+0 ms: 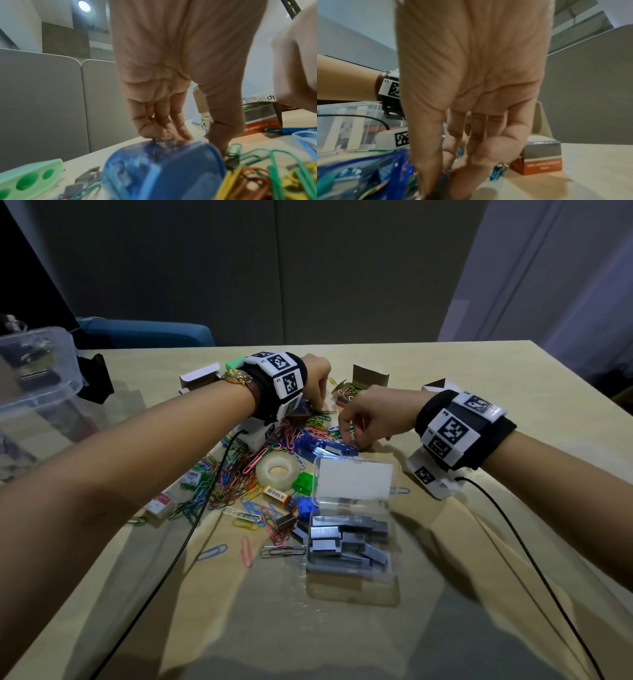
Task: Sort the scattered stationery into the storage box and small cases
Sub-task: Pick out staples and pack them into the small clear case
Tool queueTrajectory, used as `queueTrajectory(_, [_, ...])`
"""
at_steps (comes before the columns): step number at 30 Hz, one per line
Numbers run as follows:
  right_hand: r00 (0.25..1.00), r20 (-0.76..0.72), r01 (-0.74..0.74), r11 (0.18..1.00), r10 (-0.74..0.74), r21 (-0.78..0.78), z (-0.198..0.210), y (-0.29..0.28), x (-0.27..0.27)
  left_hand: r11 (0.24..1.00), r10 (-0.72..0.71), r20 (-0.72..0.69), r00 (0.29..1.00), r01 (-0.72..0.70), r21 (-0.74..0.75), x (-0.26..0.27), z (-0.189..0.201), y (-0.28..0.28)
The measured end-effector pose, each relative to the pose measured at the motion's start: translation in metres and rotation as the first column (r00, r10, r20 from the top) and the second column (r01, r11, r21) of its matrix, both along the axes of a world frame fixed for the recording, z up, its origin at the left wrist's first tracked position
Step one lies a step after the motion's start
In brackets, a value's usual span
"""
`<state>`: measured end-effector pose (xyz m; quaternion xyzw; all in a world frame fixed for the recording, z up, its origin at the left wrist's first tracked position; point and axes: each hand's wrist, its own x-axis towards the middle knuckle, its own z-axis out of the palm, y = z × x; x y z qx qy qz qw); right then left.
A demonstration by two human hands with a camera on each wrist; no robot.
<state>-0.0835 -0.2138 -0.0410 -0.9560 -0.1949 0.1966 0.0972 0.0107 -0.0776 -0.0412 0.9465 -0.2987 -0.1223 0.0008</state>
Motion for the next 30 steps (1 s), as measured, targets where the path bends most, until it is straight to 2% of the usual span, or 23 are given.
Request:
queueTrajectory(4, [0.999,0.039,0.031,0.992,-0.027,-0.118,0.001,-0.003,-0.002,1.000,-0.014,0.001,1.000,0.014,-0.005,0.001,0.006,0.015])
queueTrajectory(6, [0.995,0.069,0.076,0.986,-0.067,-0.146,0.002,-0.012,-0.002,0.996,-0.011,-0.027,1.000,0.008,-0.091,0.004,0.010,0.029])
queueTrajectory(8, [0.990,0.033,0.137,0.984,-0.134,-0.113,0.006,-0.023,-0.002,0.971,0.002,-0.109,0.994,-0.028,-0.238,0.003,0.017,0.044])
queueTrajectory(10, [0.978,-0.024,0.208,0.978,-0.208,0.009,0.014,-0.036,-0.002,0.905,0.010,-0.196,0.981,-0.092,-0.415,-0.006,0.025,0.059])
queueTrajectory(14, [0.949,-0.100,0.314,0.900,-0.298,0.302,0.037,-0.049,-0.004,0.694,0.025,-0.341,0.940,-0.262,-0.671,-0.037,0.042,0.086])
queueTrajectory(17, [0.937,-0.096,0.348,0.871,-0.336,0.347,0.043,-0.044,-0.004,0.553,0.001,-0.410,0.912,-0.342,-0.760,-0.062,0.052,0.101])
queueTrajectory(21, [0.945,-0.045,0.312,0.849,-0.325,0.426,0.043,-0.035,-0.005,0.353,-0.032,-0.450,0.893,-0.411,-0.841,-0.083,0.058,0.121])
queueTrajectory(26, [0.937,-0.028,0.313,0.801,-0.348,0.511,0.041,-0.035,-0.004,0.262,0.087,-0.454,0.887,-0.459,-0.849,-0.081,0.056,0.145])
queueTrajectory(30, [0.954,-0.095,0.294,0.829,-0.284,0.476,0.039,-0.033,-0.008,0.234,0.141,-0.445,0.884,-0.467,-0.853,-0.076,0.052,0.161])
